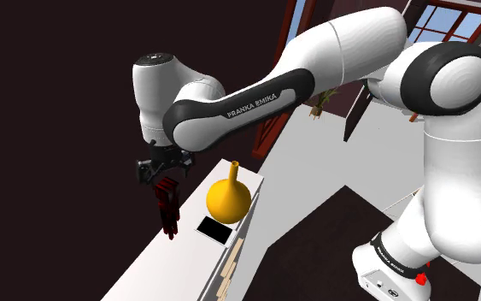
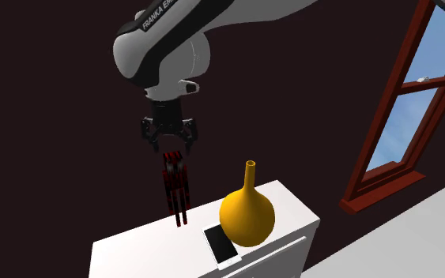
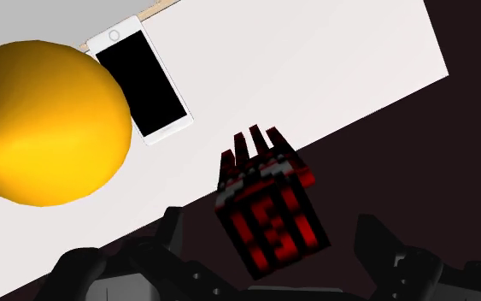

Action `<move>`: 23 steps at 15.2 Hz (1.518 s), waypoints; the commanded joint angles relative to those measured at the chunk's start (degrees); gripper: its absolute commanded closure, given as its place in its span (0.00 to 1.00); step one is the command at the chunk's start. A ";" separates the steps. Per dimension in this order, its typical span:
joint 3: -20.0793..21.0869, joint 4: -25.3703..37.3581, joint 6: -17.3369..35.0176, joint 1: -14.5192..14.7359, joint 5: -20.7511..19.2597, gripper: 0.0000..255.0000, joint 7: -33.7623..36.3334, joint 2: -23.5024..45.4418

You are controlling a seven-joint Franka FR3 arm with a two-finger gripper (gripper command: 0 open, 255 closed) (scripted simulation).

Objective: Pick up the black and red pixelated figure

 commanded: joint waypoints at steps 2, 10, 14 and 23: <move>-0.43 0.30 1.27 0.72 -0.75 0.00 0.68 1.73; -1.07 -0.75 3.86 1.07 -1.70 1.00 1.26 3.42; -1.06 -0.73 3.83 1.05 -1.69 1.00 1.23 3.41; -0.38 0.41 1.02 0.70 -0.67 1.00 0.62 1.58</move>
